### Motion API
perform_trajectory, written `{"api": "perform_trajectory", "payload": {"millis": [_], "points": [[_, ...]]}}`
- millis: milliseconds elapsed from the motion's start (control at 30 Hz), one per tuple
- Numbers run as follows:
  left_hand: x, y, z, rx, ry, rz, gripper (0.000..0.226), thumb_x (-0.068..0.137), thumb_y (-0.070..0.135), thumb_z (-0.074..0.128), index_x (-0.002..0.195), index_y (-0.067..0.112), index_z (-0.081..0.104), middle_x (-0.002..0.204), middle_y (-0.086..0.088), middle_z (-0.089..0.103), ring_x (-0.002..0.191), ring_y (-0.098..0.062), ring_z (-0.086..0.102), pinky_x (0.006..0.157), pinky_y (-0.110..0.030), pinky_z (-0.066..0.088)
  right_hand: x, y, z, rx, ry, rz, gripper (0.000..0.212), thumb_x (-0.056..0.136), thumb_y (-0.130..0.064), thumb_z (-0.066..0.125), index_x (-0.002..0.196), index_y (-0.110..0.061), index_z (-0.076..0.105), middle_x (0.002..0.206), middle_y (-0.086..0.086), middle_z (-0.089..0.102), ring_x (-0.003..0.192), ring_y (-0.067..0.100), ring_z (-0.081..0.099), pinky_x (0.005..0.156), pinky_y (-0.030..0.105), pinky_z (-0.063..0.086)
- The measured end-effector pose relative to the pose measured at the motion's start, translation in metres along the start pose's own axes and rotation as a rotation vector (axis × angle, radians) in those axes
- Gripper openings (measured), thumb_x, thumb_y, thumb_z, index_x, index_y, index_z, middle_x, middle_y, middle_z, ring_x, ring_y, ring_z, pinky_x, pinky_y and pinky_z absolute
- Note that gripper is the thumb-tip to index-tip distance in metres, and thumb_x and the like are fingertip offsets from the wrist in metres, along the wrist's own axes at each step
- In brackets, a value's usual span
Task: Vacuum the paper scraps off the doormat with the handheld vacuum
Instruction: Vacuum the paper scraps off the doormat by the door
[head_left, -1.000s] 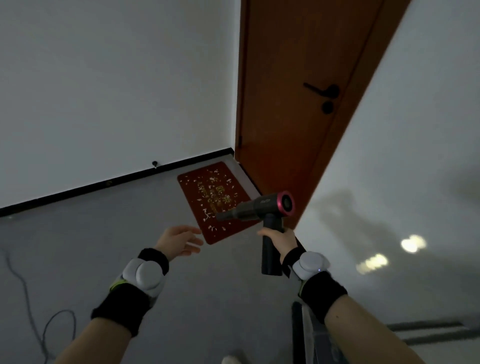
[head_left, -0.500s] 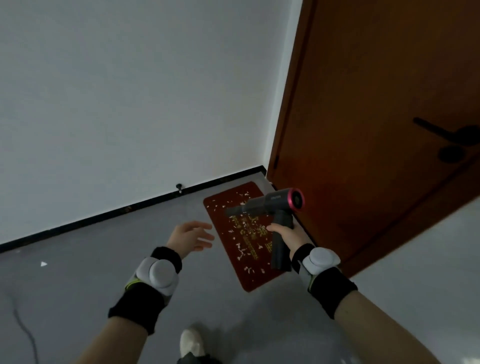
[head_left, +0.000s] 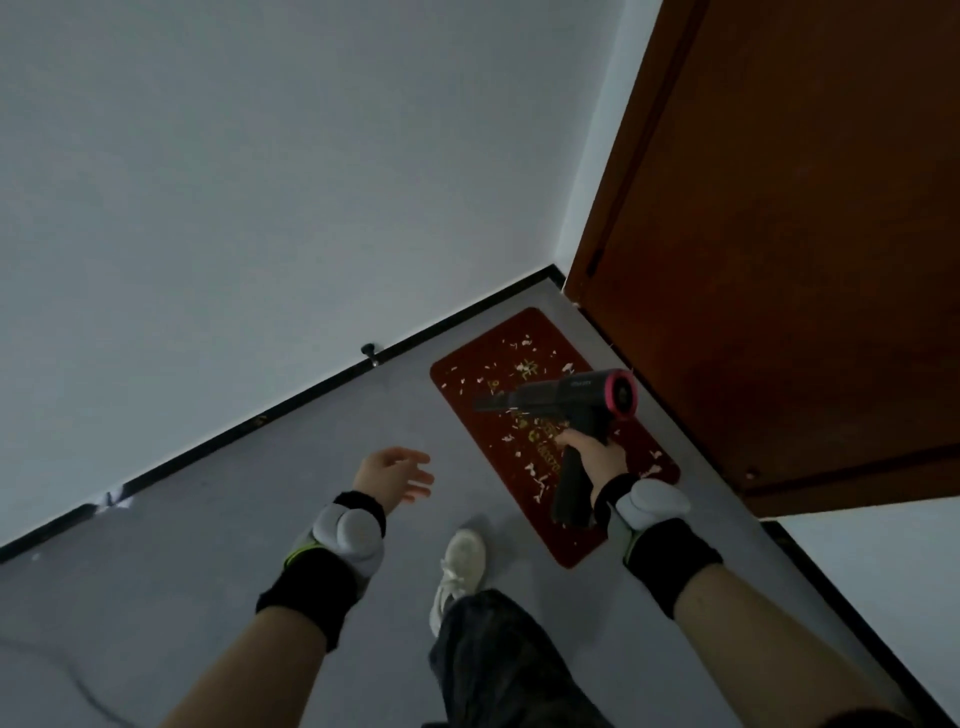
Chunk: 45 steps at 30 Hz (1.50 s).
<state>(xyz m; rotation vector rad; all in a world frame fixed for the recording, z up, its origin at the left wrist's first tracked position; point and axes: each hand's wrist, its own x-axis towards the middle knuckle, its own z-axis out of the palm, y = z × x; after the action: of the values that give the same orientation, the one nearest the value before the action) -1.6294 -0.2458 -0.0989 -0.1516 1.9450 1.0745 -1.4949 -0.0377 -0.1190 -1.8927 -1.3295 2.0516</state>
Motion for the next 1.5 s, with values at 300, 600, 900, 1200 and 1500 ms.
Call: {"api": "perform_trajectory", "payload": {"millis": [300, 600, 900, 1200, 1500], "points": [[0.137, 0.044, -0.043, 0.061, -0.036, -0.072, 0.026, 0.097, 0.0, 0.033, 0.098, 0.003, 0.058, 0.074, -0.01, 0.063, 0.065, -0.023, 0.061, 0.063, -0.029, 0.047, 0.094, -0.029, 0.101, 0.089, 0.129, 0.121, 0.058, 0.067, -0.026, 0.08, 0.117, -0.004, 0.058, 0.099, 0.008, 0.063, 0.092, 0.028, 0.06, 0.095, 0.044, 0.047], [0.312, 0.001, -0.048, 0.107, -0.105, -0.162, 0.03, 0.095, -0.003, 0.032, 0.092, 0.006, 0.06, 0.072, -0.01, 0.065, 0.063, -0.022, 0.062, 0.071, -0.03, 0.049, 0.224, 0.028, 0.191, 0.163, 0.24, 0.139, 0.049, 0.078, -0.015, 0.074, 0.121, -0.005, 0.054, 0.097, 0.002, 0.054, 0.095, 0.024, 0.051, 0.089, 0.034, 0.041], [0.471, -0.057, -0.036, 0.195, -0.14, -0.099, 0.029, 0.095, -0.001, 0.034, 0.088, 0.008, 0.06, 0.074, -0.01, 0.063, 0.056, -0.015, 0.064, 0.066, -0.026, 0.05, 0.35, 0.104, 0.253, 0.097, 0.24, 0.061, 0.022, 0.08, -0.012, 0.072, 0.074, -0.019, 0.051, 0.078, -0.002, 0.054, 0.072, 0.016, 0.051, 0.081, 0.038, 0.042], [0.563, -0.104, -0.032, 0.12, -0.13, -0.041, 0.03, 0.093, -0.001, 0.035, 0.084, 0.012, 0.061, 0.075, -0.009, 0.063, 0.048, -0.009, 0.063, 0.063, -0.026, 0.046, 0.435, 0.149, 0.306, 0.192, 0.229, 0.014, 0.023, 0.081, -0.01, 0.071, 0.075, -0.017, 0.05, 0.077, -0.003, 0.051, 0.07, 0.016, 0.049, 0.078, 0.035, 0.04], [0.596, -0.125, -0.03, 0.186, -0.111, -0.022, 0.029, 0.094, -0.002, 0.034, 0.087, 0.01, 0.06, 0.074, -0.008, 0.062, 0.057, -0.015, 0.062, 0.062, -0.026, 0.045, 0.469, 0.188, 0.33, 0.196, 0.277, -0.035, 0.021, 0.079, -0.01, 0.071, 0.097, -0.009, 0.06, 0.079, -0.001, 0.057, 0.08, 0.022, 0.055, 0.075, 0.033, 0.043]]}}
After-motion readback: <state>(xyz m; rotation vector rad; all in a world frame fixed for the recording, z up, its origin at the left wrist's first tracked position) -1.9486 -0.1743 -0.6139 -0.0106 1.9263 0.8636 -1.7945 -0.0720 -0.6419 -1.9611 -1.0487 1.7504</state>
